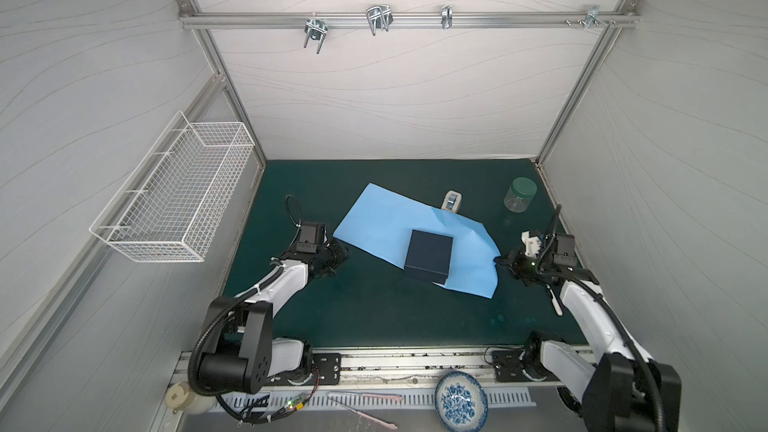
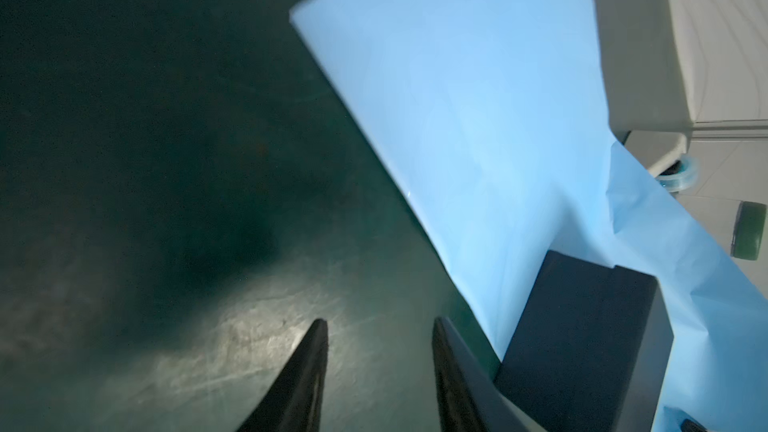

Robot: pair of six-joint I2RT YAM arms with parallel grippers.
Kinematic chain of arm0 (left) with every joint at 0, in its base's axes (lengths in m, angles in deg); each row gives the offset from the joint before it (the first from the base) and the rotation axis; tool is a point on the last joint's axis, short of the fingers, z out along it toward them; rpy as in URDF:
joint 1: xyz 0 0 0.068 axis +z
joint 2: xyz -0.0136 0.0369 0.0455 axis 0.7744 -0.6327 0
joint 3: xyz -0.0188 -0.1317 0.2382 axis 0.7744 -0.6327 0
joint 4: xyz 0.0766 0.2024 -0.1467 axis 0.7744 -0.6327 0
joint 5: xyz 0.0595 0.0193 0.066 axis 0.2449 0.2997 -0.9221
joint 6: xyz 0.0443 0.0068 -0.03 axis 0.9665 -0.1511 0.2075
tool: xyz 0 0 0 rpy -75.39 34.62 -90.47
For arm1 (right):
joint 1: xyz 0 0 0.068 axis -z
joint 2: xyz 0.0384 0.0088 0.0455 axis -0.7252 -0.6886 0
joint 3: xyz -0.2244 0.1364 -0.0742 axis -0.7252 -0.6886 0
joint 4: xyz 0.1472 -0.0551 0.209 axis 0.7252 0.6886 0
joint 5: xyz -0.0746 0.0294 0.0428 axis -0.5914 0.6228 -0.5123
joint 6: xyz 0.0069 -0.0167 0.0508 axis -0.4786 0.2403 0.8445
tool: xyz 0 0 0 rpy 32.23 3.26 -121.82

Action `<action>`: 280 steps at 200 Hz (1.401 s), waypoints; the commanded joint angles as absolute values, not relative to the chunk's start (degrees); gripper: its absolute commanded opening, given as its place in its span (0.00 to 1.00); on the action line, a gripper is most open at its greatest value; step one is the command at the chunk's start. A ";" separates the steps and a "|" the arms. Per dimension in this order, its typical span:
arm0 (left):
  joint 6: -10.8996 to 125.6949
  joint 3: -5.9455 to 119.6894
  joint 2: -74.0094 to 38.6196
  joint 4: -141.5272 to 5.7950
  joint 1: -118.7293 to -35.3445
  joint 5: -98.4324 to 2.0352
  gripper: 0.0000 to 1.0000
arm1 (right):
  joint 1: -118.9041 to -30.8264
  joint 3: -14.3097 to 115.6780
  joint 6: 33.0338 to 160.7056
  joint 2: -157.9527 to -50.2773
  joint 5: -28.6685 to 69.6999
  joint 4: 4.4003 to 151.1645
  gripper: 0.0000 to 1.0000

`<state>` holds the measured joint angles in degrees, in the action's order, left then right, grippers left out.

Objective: Wrap the gift box in paper

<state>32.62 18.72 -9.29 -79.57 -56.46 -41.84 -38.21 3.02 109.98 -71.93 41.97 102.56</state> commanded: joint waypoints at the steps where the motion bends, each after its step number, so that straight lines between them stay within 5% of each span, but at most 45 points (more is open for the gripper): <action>1: 30.17 25.22 -10.97 -76.96 -56.78 -46.36 0.49 | -36.99 3.49 108.14 -72.61 39.61 105.89 0.00; 77: 40.60 58.23 -45.44 -86.76 -58.59 -49.03 0.50 | -37.99 10.02 111.50 -84.06 29.68 96.12 0.00; 134: 47.21 74.01 -57.94 -96.47 -58.56 -48.72 0.50 | -41.56 17.43 110.31 -94.88 21.12 92.79 0.00; 216: 47.64 66.19 -56.76 -93.62 -60.85 -45.65 0.46 | -46.22 21.81 106.46 -100.37 20.92 94.24 0.00; 280: 41.44 39.82 -41.72 -84.42 -61.04 -43.54 0.41 | -47.79 20.08 105.52 -98.50 23.64 96.43 0.00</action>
<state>44.18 48.05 -44.15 -81.23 -60.51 -44.44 -46.71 21.29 106.76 -100.19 22.06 94.12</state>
